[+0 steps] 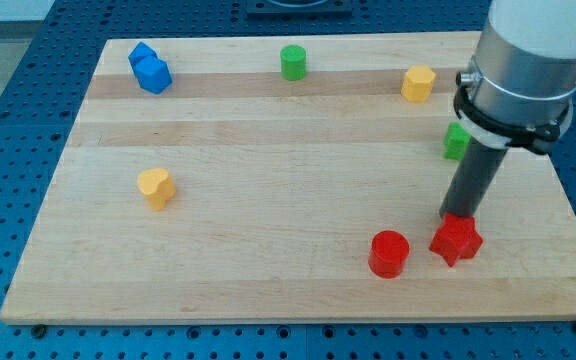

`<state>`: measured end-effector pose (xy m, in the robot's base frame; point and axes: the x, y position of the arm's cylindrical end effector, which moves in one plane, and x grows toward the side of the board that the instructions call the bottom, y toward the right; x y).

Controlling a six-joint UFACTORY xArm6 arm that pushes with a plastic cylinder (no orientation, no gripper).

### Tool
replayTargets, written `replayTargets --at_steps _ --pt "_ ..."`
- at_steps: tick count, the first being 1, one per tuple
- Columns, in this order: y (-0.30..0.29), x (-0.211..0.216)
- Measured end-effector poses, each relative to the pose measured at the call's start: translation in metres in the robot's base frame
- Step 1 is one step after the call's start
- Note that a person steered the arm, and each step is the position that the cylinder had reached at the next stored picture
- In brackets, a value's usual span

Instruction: Slide the red circle into the red star

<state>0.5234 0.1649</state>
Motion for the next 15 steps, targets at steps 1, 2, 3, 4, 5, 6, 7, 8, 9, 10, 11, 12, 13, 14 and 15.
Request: replayTargets --at_steps 1,2,3,4,5,6,7,8,9,10,11,12,13,14,15 --pt "0.000 0.009" --pt "-0.001 0.007" --pt "-0.045 -0.006" --pt "-0.100 -0.001" --pt "-0.133 0.018" --pt "-0.131 0.045" --pt "-0.128 0.053" --pt "-0.128 0.050" --pt "-0.128 0.049" --pt "-0.127 0.049" --pt "-0.093 0.049" --pt "-0.063 0.049" --pt "-0.060 0.049" --pt "-0.060 0.048" --pt "-0.086 0.022"
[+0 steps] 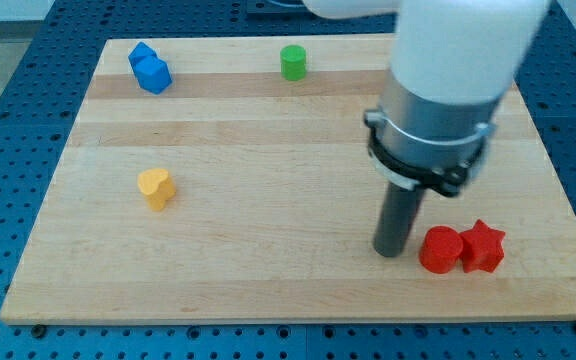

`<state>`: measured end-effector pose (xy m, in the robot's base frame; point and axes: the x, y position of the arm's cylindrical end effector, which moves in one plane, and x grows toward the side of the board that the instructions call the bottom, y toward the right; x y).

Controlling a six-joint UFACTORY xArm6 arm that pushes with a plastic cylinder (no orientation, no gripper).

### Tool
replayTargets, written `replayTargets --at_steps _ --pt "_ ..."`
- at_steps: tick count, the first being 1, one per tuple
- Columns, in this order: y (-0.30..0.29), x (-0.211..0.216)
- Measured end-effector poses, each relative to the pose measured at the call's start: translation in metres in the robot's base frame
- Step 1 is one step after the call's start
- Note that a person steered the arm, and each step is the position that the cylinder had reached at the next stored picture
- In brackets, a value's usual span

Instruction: Slide the red circle into the red star

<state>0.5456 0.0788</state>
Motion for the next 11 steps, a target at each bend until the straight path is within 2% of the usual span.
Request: replayTargets --at_steps 3,5,7,9,11 --pt "-0.063 -0.093" --pt "-0.073 -0.176" --pt "-0.075 -0.238" --pt "-0.109 -0.242" --pt "-0.139 -0.264"
